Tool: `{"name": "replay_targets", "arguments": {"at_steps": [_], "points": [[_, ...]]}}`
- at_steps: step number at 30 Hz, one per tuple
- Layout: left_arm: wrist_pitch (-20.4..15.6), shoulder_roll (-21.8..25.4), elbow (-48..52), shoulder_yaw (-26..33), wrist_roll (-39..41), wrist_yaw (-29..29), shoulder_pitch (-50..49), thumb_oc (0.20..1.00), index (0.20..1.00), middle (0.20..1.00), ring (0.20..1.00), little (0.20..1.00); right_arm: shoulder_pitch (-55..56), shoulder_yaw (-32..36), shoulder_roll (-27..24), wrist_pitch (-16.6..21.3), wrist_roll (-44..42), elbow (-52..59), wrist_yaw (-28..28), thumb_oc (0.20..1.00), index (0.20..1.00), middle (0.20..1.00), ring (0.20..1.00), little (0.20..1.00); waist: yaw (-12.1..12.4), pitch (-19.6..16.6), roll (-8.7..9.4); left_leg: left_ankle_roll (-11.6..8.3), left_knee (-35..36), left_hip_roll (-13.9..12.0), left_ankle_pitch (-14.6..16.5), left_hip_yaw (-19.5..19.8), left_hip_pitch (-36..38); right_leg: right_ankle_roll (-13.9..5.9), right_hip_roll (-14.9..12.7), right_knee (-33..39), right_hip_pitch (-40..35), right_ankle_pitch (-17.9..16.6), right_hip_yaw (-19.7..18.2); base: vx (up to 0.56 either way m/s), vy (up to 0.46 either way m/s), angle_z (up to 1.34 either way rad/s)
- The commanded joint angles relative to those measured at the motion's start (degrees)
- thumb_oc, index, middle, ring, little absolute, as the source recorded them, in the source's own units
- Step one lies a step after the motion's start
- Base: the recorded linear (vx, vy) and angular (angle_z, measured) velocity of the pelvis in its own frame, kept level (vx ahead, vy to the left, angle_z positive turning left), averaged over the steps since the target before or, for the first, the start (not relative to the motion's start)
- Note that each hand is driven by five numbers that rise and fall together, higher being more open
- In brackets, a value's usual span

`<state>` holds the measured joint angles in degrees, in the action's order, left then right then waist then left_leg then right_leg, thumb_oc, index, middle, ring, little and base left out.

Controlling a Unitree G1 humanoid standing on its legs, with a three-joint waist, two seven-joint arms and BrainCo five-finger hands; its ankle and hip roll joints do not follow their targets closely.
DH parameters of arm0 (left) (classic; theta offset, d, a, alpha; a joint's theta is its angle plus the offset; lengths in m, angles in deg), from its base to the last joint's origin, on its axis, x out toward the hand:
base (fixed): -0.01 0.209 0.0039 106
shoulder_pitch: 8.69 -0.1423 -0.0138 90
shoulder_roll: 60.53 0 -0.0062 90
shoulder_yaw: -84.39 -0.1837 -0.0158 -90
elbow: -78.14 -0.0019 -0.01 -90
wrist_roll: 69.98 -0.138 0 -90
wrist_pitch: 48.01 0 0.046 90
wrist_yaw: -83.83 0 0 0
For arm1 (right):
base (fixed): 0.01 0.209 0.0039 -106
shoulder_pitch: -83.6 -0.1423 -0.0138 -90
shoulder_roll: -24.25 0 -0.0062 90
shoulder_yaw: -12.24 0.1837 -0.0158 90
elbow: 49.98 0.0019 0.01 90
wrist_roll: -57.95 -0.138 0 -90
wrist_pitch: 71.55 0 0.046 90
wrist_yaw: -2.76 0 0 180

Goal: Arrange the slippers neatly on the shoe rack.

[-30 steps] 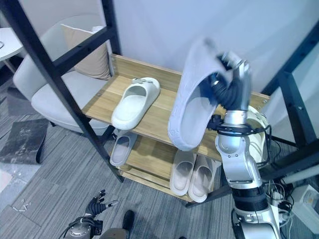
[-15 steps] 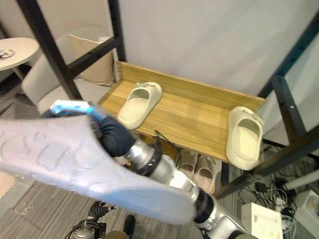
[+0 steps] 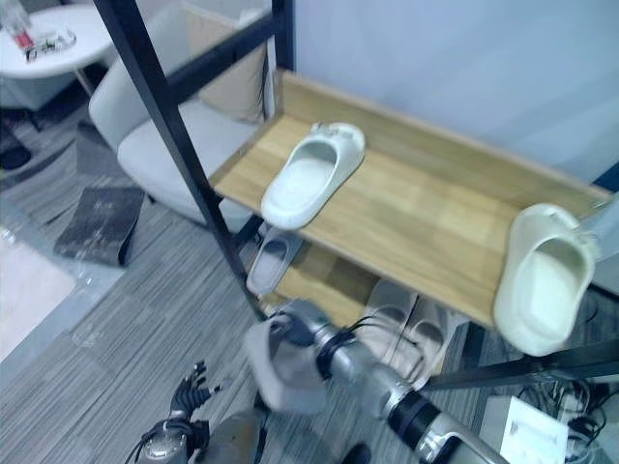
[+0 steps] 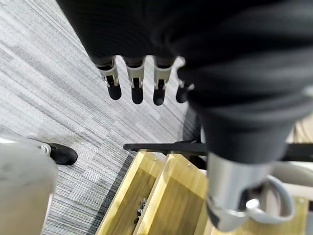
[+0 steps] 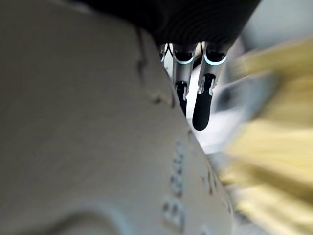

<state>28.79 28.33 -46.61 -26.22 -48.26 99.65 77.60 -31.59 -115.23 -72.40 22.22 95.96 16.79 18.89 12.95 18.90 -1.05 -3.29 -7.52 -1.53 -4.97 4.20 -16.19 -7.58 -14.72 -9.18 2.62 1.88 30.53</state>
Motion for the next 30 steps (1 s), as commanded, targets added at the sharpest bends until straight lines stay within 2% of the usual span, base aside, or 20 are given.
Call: {"name": "replay_targets", "arguments": {"at_steps": [1, 3, 4, 6, 7, 11, 18, 21, 24, 25, 26, 30], "points": [[-4.46, 2.02, 4.27, -2.08, 2.42, 0.22, 3.26, 1.0, 1.0, 1.0, 1.0, 1.0, -9.2, 1.96, 2.76, -1.4, 5.72, 2.6, 10.75, 0.2, 0.2, 0.2, 0.2, 0.2, 1.97, 2.65, 0.13, 1.07, -8.6, 1.17, 8.63, -0.14, -0.17, -0.49, -2.97, -9.24, 5.21, 2.04, -3.69, -0.11, 0.093, -0.05], [-4.79, 3.22, 7.22, -4.5, 2.13, 0.02, 4.97, 1.0, 1.0, 1.0, 1.0, 1.0, -15.58, 3.41, 0.34, -3.97, 6.89, -1.58, 14.96, 0.2, 0.2, 0.2, 0.2, 0.2, 2.1, 3.73, -0.83, 1.33, -13.12, 1.25, 9.87, -0.15, -4.37, -0.2, -3.98, -14.36, 9.55, 3.67, -4.77, -0.11, 0.095, 0.03], [-4.77, 3.21, 7.22, -4.5, 2.13, 0.02, 5.04, 1.0, 1.0, 1.0, 1.0, 1.0, -15.69, 3.39, 0.34, -3.94, 6.87, -1.69, 15.04, 0.2, 0.2, 0.2, 0.2, 0.2, 2.13, 3.68, -0.79, 1.34, -13.32, 1.28, 9.96, -0.17, -4.61, -0.2, -4.06, -14.6, 9.82, 3.78, -4.85, -0.11, 0.047, 0.07], [-5.21, 4.41, 9.53, -6.17, 1.88, -0.03, 6.6, 1.0, 1.0, 1.0, 1.0, 1.0, -21.93, 4.58, -2.74, -5.72, 6.26, -6.74, 19.19, 0.2, 0.2, 0.2, 0.2, 0.2, 2.5, 4.67, -1.51, 1.61, -17.79, 1.86, 10.78, 0.38, -9.88, 0.18, -5.19, -19.61, 14.63, 5.48, -5.17, -0.08, 0.031, 0.11], [-5.57, 4.93, 10.23, -7.0, 1.88, 0.07, 7.08, 1.0, 1.0, 1.0, 1.0, 1.0, -24.58, 4.51, -4.43, -6.63, 6.05, -9.62, 20.46, 0.2, 0.2, 0.2, 0.2, 0.2, 2.74, 5.07, -1.71, 1.44, -19.77, 2.0, 12.65, 1.05, -11.35, -0.26, -5.5, -22.29, 16.25, 7.53, -5.9, 0.0, 0.006, 0.13], [-5.95, 6.3, 12.94, -9.15, 1.87, -0.24, 8.59, 1.0, 1.0, 1.0, 1.0, 1.0, -31.18, 2.93, -8.44, -8.28, 4.81, -18.32, 23.4, 0.2, 0.2, 0.2, 0.2, 0.2, 3.47, 6.14, -2.54, 1.87, -24.96, 3.16, 13.84, 1.93, -17.97, 0.26, -7.32, -28.36, 22.36, 9.88, -6.12, -0.04, 0.019, 0.25], [-6.24, 8.43, 15.79, -10.22, 2.01, 0.2, 7.86, 1.0, 1.0, 1.0, 1.0, 1.0, -38.09, 2.14, -11.61, -8.18, -2.4, -35.41, 28.64, 0.2, 0.2, 0.2, 0.2, 0.2, 5.01, 6.49, -3.86, 2.06, -29.02, 5.01, 13.96, 3.86, -26.02, 1.0, -9.54, -33.76, 29.23, 12.03, -5.43, -0.01, -0.002, 0.22], [-6.34, 8.53, 15.41, -10.2, 2.23, 0.4, 7.93, 1.0, 1.0, 1.0, 1.0, 1.0, -39.08, 1.68, -11.71, -8.14, -3.56, -38.21, 30.01, 0.2, 0.2, 0.2, 0.2, 0.2, 5.26, 6.31, -4.2, 2.04, -28.66, 5.47, 13.85, 4.17, -26.58, 0.99, -10.0, -34.05, 29.93, 12.38, -5.15, 0.01, -0.005, 0.14], [-6.59, 7.72, 15.35, -9.82, 7.0, -1.01, 7.58, 1.0, 1.0, 1.0, 1.0, 1.0, -40.12, 1.79, -12.13, -8.6, -4.95, -40.85, 31.57, 0.2, 0.2, 0.2, 0.2, 0.2, 5.57, 6.11, -4.89, 2.15, -28.24, 5.95, 13.5, 4.81, -27.25, 0.97, -10.65, -34.44, 30.68, 12.64, -4.62, 0.02, 0.0, 0.1], [-6.65, 7.45, 15.67, -9.53, 8.6, -1.44, 7.55, 1.0, 1.0, 1.0, 1.0, 1.0, -40.42, 1.74, -12.11, -9.06, -5.1, -41.31, 31.21, 0.576, 0.576, 0.576, 0.576, 0.576, 5.66, 6.07, -5.08, 2.16, -28.07, 6.02, 13.36, 4.9, -27.36, 1.02, -10.76, -34.41, 30.85, 12.61, -4.66, 0.0, 0.0, 0.0], [-6.67, 7.0, 16.0, -9.3, 10.78, -1.9, 7.39, 1.0, 1.0, 1.0, 1.0, 1.0, -40.57, 2.16, -12.07, -9.48, -5.51, -41.97, 31.36, 1.0, 1.0, 1.0, 1.0, 1.0, 5.77, 6.06, -5.3, 2.23, -28.0, 6.17, 13.29, 4.98, -27.4, 1.0, -10.89, -34.45, 30.93, 12.55, -4.52, 0.03, 0.002, 0.04], [-6.63, 6.56, 16.66, -8.66, 12.83, -2.21, 7.61, 1.0, 1.0, 1.0, 1.0, 1.0, -40.63, 2.65, -11.4, -10.31, -5.35, -41.74, 31.43, 1.0, 1.0, 1.0, 1.0, 1.0, 5.77, 6.01, -5.62, 2.27, -26.83, 6.29, 12.9, 5.16, -26.52, 0.85, -10.89, -33.74, 30.1, 12.42, -4.15, 0.03, -0.009, 0.05]]}}
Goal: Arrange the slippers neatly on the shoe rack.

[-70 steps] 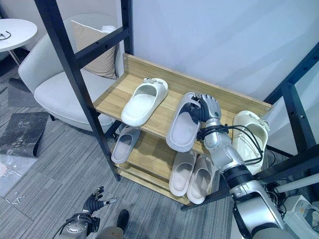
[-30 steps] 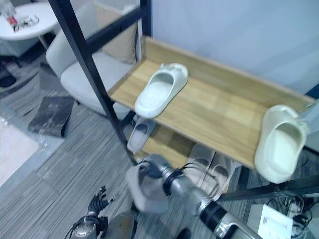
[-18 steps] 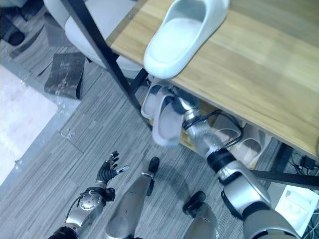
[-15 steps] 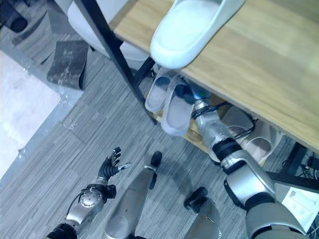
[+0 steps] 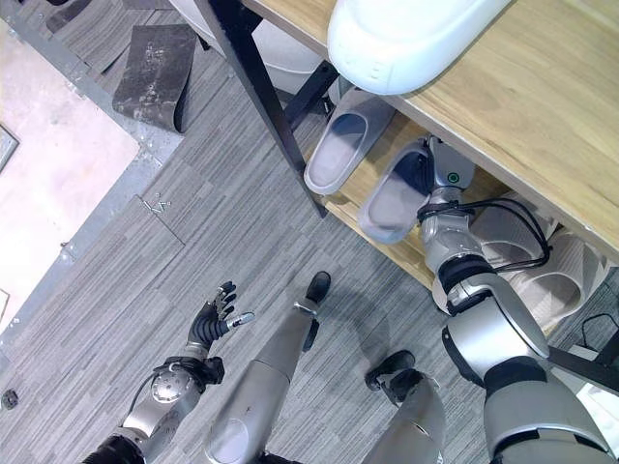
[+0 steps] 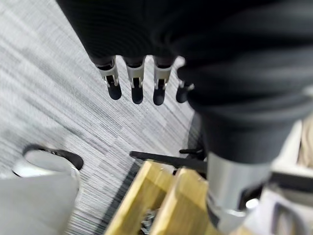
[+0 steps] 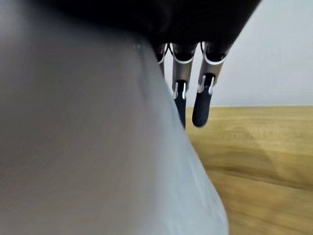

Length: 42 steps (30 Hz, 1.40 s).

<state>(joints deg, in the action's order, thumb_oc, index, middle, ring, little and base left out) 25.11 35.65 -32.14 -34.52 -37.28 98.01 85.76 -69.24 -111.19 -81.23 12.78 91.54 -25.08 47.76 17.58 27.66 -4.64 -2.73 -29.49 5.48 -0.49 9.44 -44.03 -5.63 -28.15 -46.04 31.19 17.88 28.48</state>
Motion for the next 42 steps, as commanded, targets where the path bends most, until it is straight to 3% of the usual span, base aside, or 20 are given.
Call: {"name": "replay_targets", "arguments": {"at_steps": [1, 10, 15, 20, 21, 22, 27, 29, 30, 31, 33, 37, 38, 42], "points": [[-2.8, -0.98, 2.36, -0.14, 2.17, -0.7, -0.09, 1.0, 1.0, 1.0, 1.0, 1.0, -2.75, -0.95, -2.09, -0.98, -1.12, 1.05, 2.08, 1.0, 1.0, 1.0, 1.0, 1.0, 1.1, -2.82, -2.09, 1.66, -3.67, -0.71, 8.16, 0.16, 2.29, -1.2, 2.59, 3.87, 0.5, -3.68, -1.72, 0.05, -0.013, 0.06], [-2.71, -0.91, 0.9, -0.16, -0.22, -0.65, 1.2, 1.0, 1.0, 1.0, 1.0, 1.0, -1.96, 3.03, 0.22, 0.24, -4.39, 7.76, 1.25, 1.0, 1.0, 1.0, 1.0, 1.0, -0.12, -2.6, -0.91, 1.08, 2.09, -1.58, 6.95, 0.88, 8.55, -1.72, 4.02, 9.31, -5.53, -5.62, -0.59, 0.04, -0.018, 0.06], [-2.38, -1.45, 0.42, 0.15, -0.91, 0.12, 1.72, 1.0, 1.0, 1.0, 1.0, 1.0, 1.43, 7.58, 1.44, 1.32, -7.41, 17.59, 2.29, 1.0, 1.0, 1.0, 1.0, 1.0, -1.56, -2.55, 0.19, 0.81, 6.62, -2.29, 5.59, 0.57, 12.53, -2.01, 5.21, 13.78, -9.21, -7.58, -0.04, 0.01, -0.01, -0.02], [-1.97, -2.02, -0.25, 0.26, -1.37, 0.62, 1.68, 1.0, 1.0, 1.0, 1.0, 1.0, 7.96, 14.42, 5.33, 2.98, -10.92, 25.61, 4.31, 1.0, 1.0, 1.0, 1.0, 1.0, -2.71, -2.69, 0.81, 0.67, 9.77, -2.81, 4.58, 0.23, 15.4, -2.2, 6.07, 16.85, -11.57, -8.72, 0.33, 0.02, -0.009, -0.08], [-1.76, -2.27, -0.41, 0.32, -1.56, 0.76, 1.83, 1.0, 1.0, 1.0, 1.0, 1.0, 9.71, 16.02, 6.53, 3.91, -12.4, 26.94, 4.88, 1.0, 1.0, 1.0, 1.0, 1.0, -3.15, -2.59, 0.76, 0.68, 10.25, -2.93, 4.47, 0.07, 15.81, -2.24, 6.14, 17.25, -11.84, -8.87, 0.28, 0.0, 0.014, -0.04], [-1.51, -2.64, -0.55, -0.18, -1.58, 1.14, 1.77, 1.0, 1.0, 1.0, 1.0, 1.0, 13.58, 20.19, 10.84, 7.16, -18.87, 27.7, 4.96, 1.0, 1.0, 1.0, 1.0, 1.0, -3.64, -2.54, 0.65, 0.71, 10.78, -2.93, 4.32, -0.2, 16.65, -2.3, 6.29, 18.12, -12.51, -9.18, 0.16, 0.0, 0.021, -0.06], [-0.97, -2.42, -0.53, -1.87, -2.17, 1.62, 2.51, 1.0, 1.0, 1.0, 1.0, 1.0, 15.39, 24.99, 16.38, 12.27, -32.74, 14.35, 4.04, 1.0, 1.0, 1.0, 1.0, 1.0, -3.63, -2.32, 0.02, 0.81, 10.23, -2.66, 4.65, -0.2, 17.17, -2.49, 5.94, 17.77, -13.28, -9.0, 0.3, 0.0, 0.007, -0.06], [-0.55, -2.07, 0.07, -2.31, -2.11, 1.41, 2.85, 1.0, 1.0, 1.0, 1.0, 1.0, 14.57, 27.24, 17.92, 14.52, -41.21, 6.69, 0.86, 1.0, 1.0, 1.0, 1.0, 1.0, -3.19, -2.38, -0.48, 0.77, 9.76, -2.48, 4.89, -0.17, 16.98, -2.69, 5.55, 17.53, -13.41, -8.91, 0.67, 0.0, 0.0, 0.0], [-0.54, -2.07, 0.08, -2.31, -2.11, 1.42, 2.87, 1.0, 1.0, 1.0, 1.0, 1.0, 14.51, 27.24, 17.9, 14.58, -41.25, 6.61, 0.83, 1.0, 1.0, 1.0, 1.0, 1.0, -3.18, -2.36, -0.48, 0.77, 9.75, -2.48, 4.89, -0.17, 16.97, -2.69, 5.55, 17.53, -13.41, -8.91, 0.67, 0.0, -0.001, 0.04], [-0.23, -1.6, 0.42, -2.45, -2.15, 0.96, 2.73, 1.0, 1.0, 1.0, 1.0, 1.0, 13.44, 29.5, 19.03, 15.78, -49.85, 0.94, -3.46, 1.0, 1.0, 1.0, 1.0, 1.0, -2.4, -2.38, -1.05, 0.74, 9.61, -2.29, 4.97, 0.02, 16.98, -2.83, 5.3, 17.42, -13.56, -8.96, 0.88, 0.0, 0.0, 0.0], [-0.05, -0.88, 0.4, -2.43, -2.33, -0.08, 2.2, 1.0, 1.0, 1.0, 1.0, 1.0, 11.96, 28.6, 17.53, 15.39, -51.01, -3.79, -6.71, 1.0, 1.0, 1.0, 1.0, 1.0, -1.37, -2.13, -1.66, 0.74, 9.58, -2.19, 4.86, 0.19, 16.96, -2.96, 5.16, 17.38, -13.71, -9.01, 1.22, 0.0, 0.0, 0.0], [0.32, -0.25, -0.3, -1.84, -1.73, -1.7, 0.47, 1.0, 1.0, 1.0, 1.0, 1.0, 9.24, 30.38, 15.93, 16.2, -57.68, -6.62, -10.49, 1.0, 1.0, 1.0, 1.0, 1.0, 0.38, -1.85, -2.34, 0.77, 9.73, -1.94, 4.75, 0.37, 16.84, -3.16, 5.03, 17.52, -13.72, -9.08, 1.48, 0.0, -0.009, 0.07], [0.63, -0.19, -1.32, -1.61, -1.74, -2.38, 0.05, 1.0, 1.0, 1.0, 1.0, 1.0, 7.91, 31.83, 15.77, 17.18, -62.86, -7.07, -12.16, 1.0, 1.0, 1.0, 1.0, 1.0, 1.12, -1.8, -2.61, 0.78, 9.8, -1.81, 4.78, 0.45, 16.79, -3.24, 5.06, 17.68, -13.77, -9.07, 1.43, 0.02, -0.003, 0.04], [0.98, -0.16, -3.44, -1.6, -2.74, -3.59, 0.36, 1.0, 1.0, 1.0, 1.0, 1.0, 4.86, 30.51, 16.62, 18.12, -68.83, -6.38, -16.74, 1.0, 1.0, 1.0, 1.0, 1.0, 2.59, -1.75, -2.82, 0.83, 9.84, -1.61, 4.65, 0.61, 16.7, -3.35, 5.16, 17.94, -14.15, -9.06, 1.74, 0.02, -0.004, 0.01]]}}
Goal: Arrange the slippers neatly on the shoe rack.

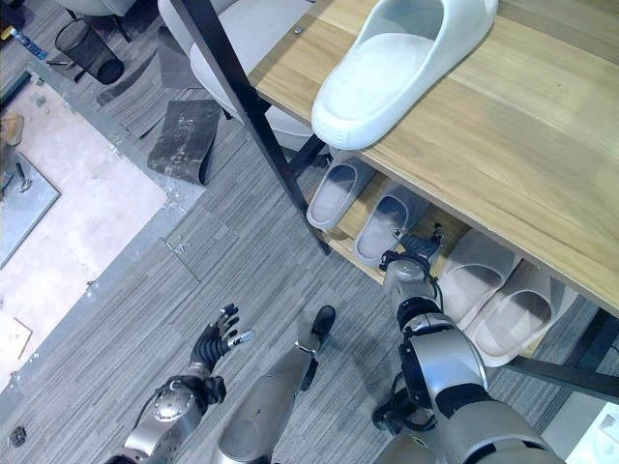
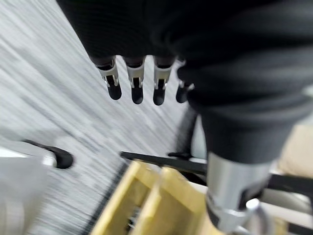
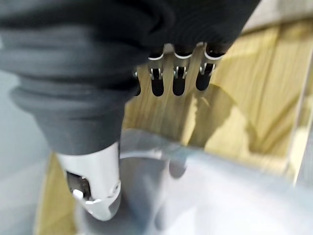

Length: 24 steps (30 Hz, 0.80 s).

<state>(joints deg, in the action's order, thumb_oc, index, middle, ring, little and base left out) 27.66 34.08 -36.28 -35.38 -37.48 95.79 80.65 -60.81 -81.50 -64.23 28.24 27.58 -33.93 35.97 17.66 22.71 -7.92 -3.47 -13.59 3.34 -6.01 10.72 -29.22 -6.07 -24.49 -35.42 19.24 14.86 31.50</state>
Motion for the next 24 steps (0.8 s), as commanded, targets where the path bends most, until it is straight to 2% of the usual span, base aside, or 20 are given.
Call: {"name": "replay_targets", "arguments": {"at_steps": [1, 9, 16, 21, 24], "points": [[-1.59, 1.39, 0.66, -0.71, -2.55, -1.37, 5.52, 1.0, 1.0, 1.0, 1.0, 1.0, -3.64, 0.79, -0.39, 2.68, -4.92, 2.43, -4.97, 1.0, 1.0, 1.0, 1.0, 1.0, 2.49, 3.24, 0.45, 1.56, -6.04, 0.53, 10.16, -0.66, 1.91, -2.9, 1.53, 7.35, -2.24, -6.06, -1.26, 0.03, -0.01, 0.03], [-1.21, 1.32, -0.35, -0.56, -2.29, -2.54, 6.08, 1.0, 1.0, 1.0, 1.0, 1.0, -7.43, 0.81, -0.94, 5.08, -13.7, 6.01, -9.14, 1.0, 1.0, 1.0, 1.0, 1.0, 3.51, 2.67, 1.43, 1.36, -4.14, 0.25, 9.68, -0.7, 3.22, -2.97, 2.31, 9.4, -3.43, -6.77, -1.04, 0.04, -0.006, 0.07], [-0.4, 0.85, -1.89, 0.05, -2.8, -3.08, 6.2, 1.0, 1.0, 1.0, 1.0, 1.0, -4.49, 0.23, 0.22, 6.24, -17.83, 9.16, -10.93, 1.0, 1.0, 1.0, 1.0, 1.0, 2.0, 1.19, 3.69, 0.95, -1.22, -0.76, 9.14, -1.31, 6.63, -3.03, 3.97, 12.77, -6.11, -8.12, -1.49, 0.06, -0.009, -0.06], [1.72, 1.33, 0.45, 2.75, -3.48, -4.05, 4.02, 1.0, 1.0, 1.0, 1.0, 1.0, 8.67, 0.99, 5.28, 5.89, -22.87, 15.75, -13.37, 1.0, 1.0, 1.0, 1.0, 1.0, -0.56, -2.68, 6.15, 0.36, 4.7, -2.81, 7.42, -2.8, 12.63, -3.36, 6.37, 20.4, -12.32, -11.03, -0.89, 0.09, -0.031, -0.18], [2.61, 1.6, 2.84, 4.18, -4.24, -5.21, 2.11, 1.0, 1.0, 1.0, 1.0, 1.0, 15.85, -0.11, 5.84, 3.66, -20.13, 17.11, -14.72, 1.0, 1.0, 1.0, 1.0, 1.0, -1.9, -5.08, 7.01, -0.09, 7.91, -3.5, 6.35, -3.67, 16.13, -3.6, 7.64, 24.49, -15.69, -12.34, -0.45, 0.06, -0.009, -0.15]]}}
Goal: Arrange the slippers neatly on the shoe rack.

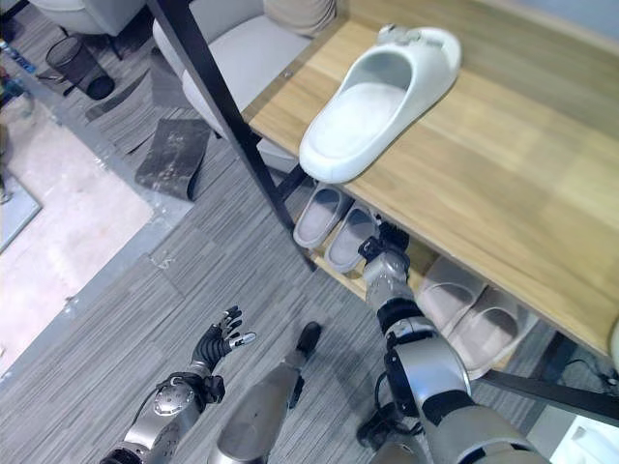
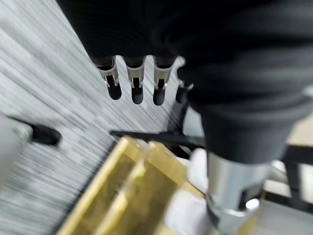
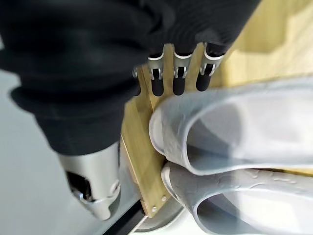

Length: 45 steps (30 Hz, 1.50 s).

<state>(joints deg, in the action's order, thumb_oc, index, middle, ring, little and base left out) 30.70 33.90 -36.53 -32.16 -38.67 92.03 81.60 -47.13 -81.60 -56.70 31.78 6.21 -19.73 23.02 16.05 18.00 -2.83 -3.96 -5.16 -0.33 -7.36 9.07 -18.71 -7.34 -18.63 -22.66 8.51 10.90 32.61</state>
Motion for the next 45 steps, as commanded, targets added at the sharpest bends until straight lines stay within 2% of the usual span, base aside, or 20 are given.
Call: {"name": "replay_targets", "arguments": {"at_steps": [1, 5, 8, 9, 10, 11, 12, 13, 14, 15, 17, 20, 25, 26, 27, 34, 38, 42, 45], "points": [[-0.02, 1.61, 3.42, 1.35, -3.16, -1.84, 0.64, 1.0, 1.0, 1.0, 1.0, 1.0, 4.66, -0.31, -1.68, -0.88, 2.07, 3.26, -2.38, 1.0, 1.0, 1.0, 1.0, 1.0, -0.82, -1.01, 2.01, 0.63, 0.52, 0.27, 6.07, -2.52, 6.31, -1.87, 2.1, 13.48, -5.67, -10.15, -1.0, -0.02, 0.02, -0.21], [0.82, 1.18, 4.42, 3.44, -3.82, -2.07, -0.4, 1.0, 1.0, 1.0, 1.0, 1.0, 13.21, -2.46, -2.7, -2.93, 7.43, 8.41, -3.56, 1.0, 1.0, 1.0, 1.0, 1.0, -3.04, -4.07, 2.8, 0.18, 4.3, -0.79, 5.1, -4.71, 10.75, -2.07, 3.79, 18.65, -9.43, -11.59, -1.91, 0.03, -0.006, -0.26], [1.24, 0.78, 5.25, 5.73, -4.26, -2.14, -0.91, 1.0, 1.0, 1.0, 1.0, 1.0, 22.22, -6.38, -5.23, -4.63, 14.47, 18.85, -7.19, 1.0, 1.0, 1.0, 1.0, 1.0, -5.63, -6.28, 3.31, -0.43, 7.25, -1.57, 3.8, -7.02, 13.0, -2.31, 4.79, 21.74, -10.58, -12.9, -3.05, 0.01, -0.01, -0.35], [1.25, 0.76, 5.27, 5.73, -4.27, -2.14, -1.0, 1.0, 1.0, 1.0, 1.0, 1.0, 22.35, -6.43, -5.24, -4.67, 14.5, 18.97, -7.15, 1.0, 1.0, 1.0, 1.0, 1.0, -5.64, -6.33, 3.28, -0.43, 7.34, -1.59, 3.76, -7.03, 13.06, -2.31, 4.83, 21.81, -10.63, -12.94, -3.05, 0.0, -0.006, -0.3], [1.39, 0.99, 5.86, 6.15, -5.04, -2.55, -0.9, 1.0, 1.0, 1.0, 1.0, 1.0, 25.33, -8.49, -7.11, -4.98, 19.08, 23.31, -8.95, 1.0, 1.0, 1.0, 1.0, 1.0, -6.77, -6.97, 3.33, -0.81, 8.5, -1.86, 3.09, -7.72, 13.74, -2.43, 5.13, 22.85, -10.97, -13.37, -3.38, -0.01, 0.001, -0.41], [1.37, 1.9, 5.85, 6.55, -10.1, -2.56, -0.23, 1.0, 1.0, 1.0, 1.0, 1.0, 30.05, -11.97, -11.39, -5.31, 31.01, 31.27, -10.86, 1.0, 1.0, 1.0, 1.0, 1.0, -8.63, -8.04, 3.26, -1.01, 9.63, -2.06, 2.65, -8.93, 14.46, -2.49, 5.64, 24.29, -11.15, -13.84, -4.24, 0.0, -0.002, -0.39], [1.45, 2.65, 6.17, 5.79, -12.72, -3.84, -0.06, 1.0, 1.0, 1.0, 1.0, 1.0, 32.76, -14.01, -14.34, -5.33, 36.88, 35.59, -13.36, 1.0, 1.0, 1.0, 1.0, 1.0, -9.37, -8.31, 3.21, -1.05, 9.77, -2.28, 2.78, -9.58, 15.13, -2.54, 5.87, 24.85, -11.52, -13.99, -4.84, 0.03, -0.021, -0.32], [1.51, 3.2, 7.02, 5.0, -14.3, -5.69, -0.19, 1.0, 1.0, 1.0, 1.0, 1.0, 35.86, -15.96, -16.79, -5.22, 40.56, 39.41, -16.51, 1.0, 1.0, 1.0, 1.0, 1.0, -9.86, -8.39, 3.21, -1.12, 9.74, -2.49, 3.18, -10.04, 15.92, -2.62, 6.16, 25.19, -12.06, -13.84, -5.22, 0.03, -0.022, -0.4], [1.52, 3.16, 7.04, 4.96, -14.31, -5.7, -0.23, 1.0, 1.0, 1.0, 1.0, 1.0, 36.0, -15.91, -16.86, -5.31, 40.57, 39.56, -16.53, 1.0, 1.0, 1.0, 1.0, 1.0, -9.9, -8.58, 3.2, -1.06, 9.81, -2.42, 2.99, -9.98, 15.72, -2.63, 6.12, 25.29, -11.91, -14.01, -5.15, 0.06, -0.045, -0.4], [1.43, 5.04, 8.78, 3.49, -19.67, -8.2, -0.54, 1.0, 1.0, 1.0, 1.0, 1.0, 42.22, -17.73, -21.53, -4.68, 47.6, 45.6, -20.09, 1.0, 1.0, 1.0, 1.0, 1.0, -10.99, -9.03, 3.14, -1.05, 9.8, -2.73, 3.51, -10.65, 16.93, -2.72, 6.24, 25.85, -12.7, -13.93, -5.82, 0.08, -0.036, -0.35], [1.78, 6.11, 9.55, 1.54, -27.24, -10.23, -0.66, 1.0, 1.0, 1.0, 1.0, 1.0, 46.77, -17.63, -23.68, -4.56, 53.95, 47.48, -21.82, 1.0, 1.0, 1.0, 1.0, 1.0, -12.16, -9.7, 2.88, -1.08, 9.93, -3.01, 4.35, -11.22, 18.28, -2.92, 6.54, 26.43, -13.62, -13.57, -6.63, 0.09, -0.032, -0.12], [2.13, 5.94, 7.97, -2.39, -38.05, -11.01, 2.47, 1.0, 1.0, 1.0, 1.0, 1.0, 51.39, -15.96, -22.74, -5.09, 57.17, 45.18, -22.42, 1.0, 1.0, 1.0, 1.0, 1.0, -15.71, -10.45, 2.27, -0.9, 10.16, -3.25, 4.66, -12.99, 19.11, -3.02, 6.78, 26.67, -13.18, -13.66, -8.52, 0.03, 0.002, -0.24], [1.95, 5.07, 8.0, -6.34, -41.51, -11.96, 6.31, 1.0, 1.0, 1.0, 1.0, 1.0, 52.36, -15.17, -22.41, -5.17, 58.23, 43.84, -22.26, 1.0, 1.0, 1.0, 1.0, 1.0, -17.37, -10.56, 1.91, -0.77, 10.16, -3.49, 5.14, -14.44, 19.75, -3.04, 6.98, 26.84, -12.69, -13.88, -10.03, 0.0, 0.008, -0.38], [1.27, 4.38, 8.88, -9.63, -42.29, -13.06, 9.45, 1.0, 1.0, 1.0, 1.0, 1.0, 52.29, -14.92, -22.3, -4.73, 57.9, 42.54, -21.96, 1.0, 1.0, 1.0, 1.0, 1.0, -18.56, -10.57, 1.65, -0.68, 10.16, -3.51, 5.4, -15.03, 20.03, -3.12, 7.03, 26.95, -12.49, -14.01, -10.87, 0.0, 0.012, -0.2], [1.16, 3.65, 9.75, -12.04, -42.65, -13.72, 12.66, 1.0, 1.0, 1.0, 1.0, 1.0, 51.0, -15.44, -23.01, -4.81, 59.65, 41.8, -21.29, 1.0, 1.0, 1.0, 1.0, 1.0, -19.25, -10.66, 1.53, -0.64, 10.16, -3.44, 5.56, -15.26, 20.1, -3.19, 6.98, 26.91, -12.37, -14.13, -11.4, 0.0, 0.012, -0.14], [-0.29, 1.85, 18.88, -19.02, -41.0, -16.49, 24.43, 1.0, 1.0, 1.0, 1.0, 1.0, 50.19, -14.99, -23.55, -4.69, 60.72, 36.36, -19.76, 1.0, 1.0, 1.0, 1.0, 1.0, -20.82, -10.43, 1.26, -0.43, 10.16, -3.14, 5.77, -15.08, 19.98, -3.29, 6.62, 26.9, -12.21, -14.42, -11.52, 0.0, 0.002, -0.11], [-0.97, 1.41, 26.19, -20.41, -38.09, -16.91, 31.53, 1.0, 1.0, 1.0, 1.0, 1.0, 49.16, -15.55, -23.7, -4.48, 61.59, 34.15, -19.34, 1.0, 1.0, 1.0, 1.0, 1.0, -21.23, -10.25, 1.11, -0.37, 10.16, -2.93, 5.9, -14.96, 19.92, -3.53, 6.39, 27.01, -12.24, -14.57, -11.21, 0.0, 0.0, 0.02], [-1.51, 2.07, 34.08, -15.78, -28.28, -15.18, 34.71, 1.0, 1.0, 1.0, 1.0, 1.0, 48.66, -15.19, -23.6, -4.84, 61.28, 33.75, -18.93, 1.0, 1.0, 1.0, 1.0, 1.0, -21.03, -10.36, 0.82, -0.42, 10.16, -2.55, 5.85, -14.74, 19.91, -3.63, 6.02, 27.16, -12.48, -14.78, -10.86, 0.0, 0.0, 0.0], [-3.1, 3.08, 41.23, -7.15, -18.96, -11.68, 32.7, 1.0, 1.0, 1.0, 1.0, 1.0, 48.47, -13.78, -22.32, -5.24, 61.51, 34.35, -18.09, 1.0, 1.0, 1.0, 1.0, 1.0, -19.85, -10.53, 0.74, -0.47, 10.16, -2.38, 5.7, -14.37, 19.97, -3.49, 5.83, 27.25, -13.06, -14.75, -10.38, 0.01, -0.01, 0.03]]}}
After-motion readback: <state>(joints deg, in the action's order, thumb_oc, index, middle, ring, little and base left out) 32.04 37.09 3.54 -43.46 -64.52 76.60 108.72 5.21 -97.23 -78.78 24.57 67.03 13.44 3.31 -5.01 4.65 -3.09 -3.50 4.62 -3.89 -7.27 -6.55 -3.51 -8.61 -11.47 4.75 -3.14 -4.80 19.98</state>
